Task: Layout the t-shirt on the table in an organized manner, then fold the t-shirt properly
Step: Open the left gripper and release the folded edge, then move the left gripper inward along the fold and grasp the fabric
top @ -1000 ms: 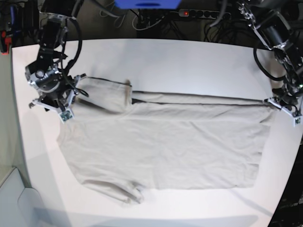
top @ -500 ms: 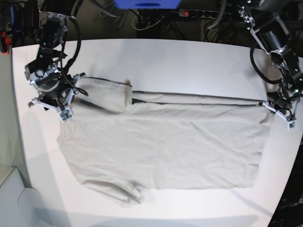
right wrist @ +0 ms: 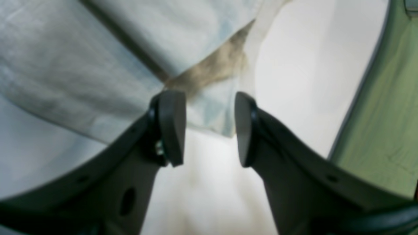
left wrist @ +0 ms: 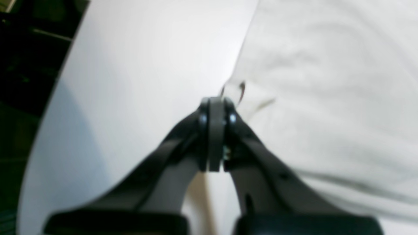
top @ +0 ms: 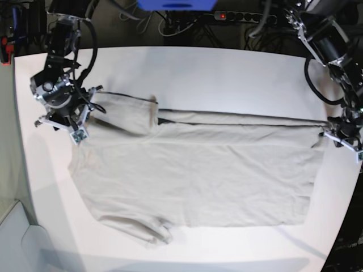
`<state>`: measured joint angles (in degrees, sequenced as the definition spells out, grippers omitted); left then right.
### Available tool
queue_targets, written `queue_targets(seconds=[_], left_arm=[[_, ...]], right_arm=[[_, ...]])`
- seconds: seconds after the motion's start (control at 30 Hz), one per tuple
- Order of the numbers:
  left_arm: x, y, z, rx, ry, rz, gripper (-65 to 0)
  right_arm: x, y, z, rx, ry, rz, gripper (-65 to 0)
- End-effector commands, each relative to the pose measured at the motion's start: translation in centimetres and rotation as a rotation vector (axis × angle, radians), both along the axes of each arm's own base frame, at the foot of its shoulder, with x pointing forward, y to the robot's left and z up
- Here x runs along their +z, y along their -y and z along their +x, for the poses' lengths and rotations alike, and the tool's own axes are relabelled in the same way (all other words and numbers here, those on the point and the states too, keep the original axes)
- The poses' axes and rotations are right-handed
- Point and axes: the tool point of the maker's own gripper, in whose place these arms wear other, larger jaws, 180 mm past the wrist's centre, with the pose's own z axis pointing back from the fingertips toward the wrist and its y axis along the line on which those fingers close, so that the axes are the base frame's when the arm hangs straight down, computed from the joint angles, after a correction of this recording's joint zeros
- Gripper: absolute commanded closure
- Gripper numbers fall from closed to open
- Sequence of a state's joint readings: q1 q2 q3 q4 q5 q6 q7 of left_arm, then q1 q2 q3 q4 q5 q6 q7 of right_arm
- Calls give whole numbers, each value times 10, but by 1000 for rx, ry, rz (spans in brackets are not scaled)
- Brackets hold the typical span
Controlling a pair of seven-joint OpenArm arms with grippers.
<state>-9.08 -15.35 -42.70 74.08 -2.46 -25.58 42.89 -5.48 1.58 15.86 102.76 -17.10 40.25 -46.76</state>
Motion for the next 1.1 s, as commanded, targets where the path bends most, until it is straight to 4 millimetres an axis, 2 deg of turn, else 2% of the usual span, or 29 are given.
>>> queue_targets(seconds=[0.0,0.13,0.23,0.33,0.5,0.7,0.9,1.07], left_arm=[[18,-9,4,-2,37,38,0],[7,-8,-15,-12,-25,63,0],[-6,0,-16,-88,-97,106,0],[-15,11,-14,-141,-132,118,0],[-14,13,-9,-146,-136,119,0],[-19,34,0,-279,-193,185,0],[-32,47,-1,-402,-303,333,0],[-41,67,-1,-518,-369,453,0]], right_arm=[[12,2,9,3,45,-5,-253],[11,1,8,2,44,-2,-253],[11,1,8,2,44,-2,-253],[12,1,9,2,47,-1,-253],[12,1,9,2,47,-2,-253],[12,2,9,3,47,-5,-253],[13,2,10,3,50,-5,-253],[13,2,11,3,51,-5,-253]])
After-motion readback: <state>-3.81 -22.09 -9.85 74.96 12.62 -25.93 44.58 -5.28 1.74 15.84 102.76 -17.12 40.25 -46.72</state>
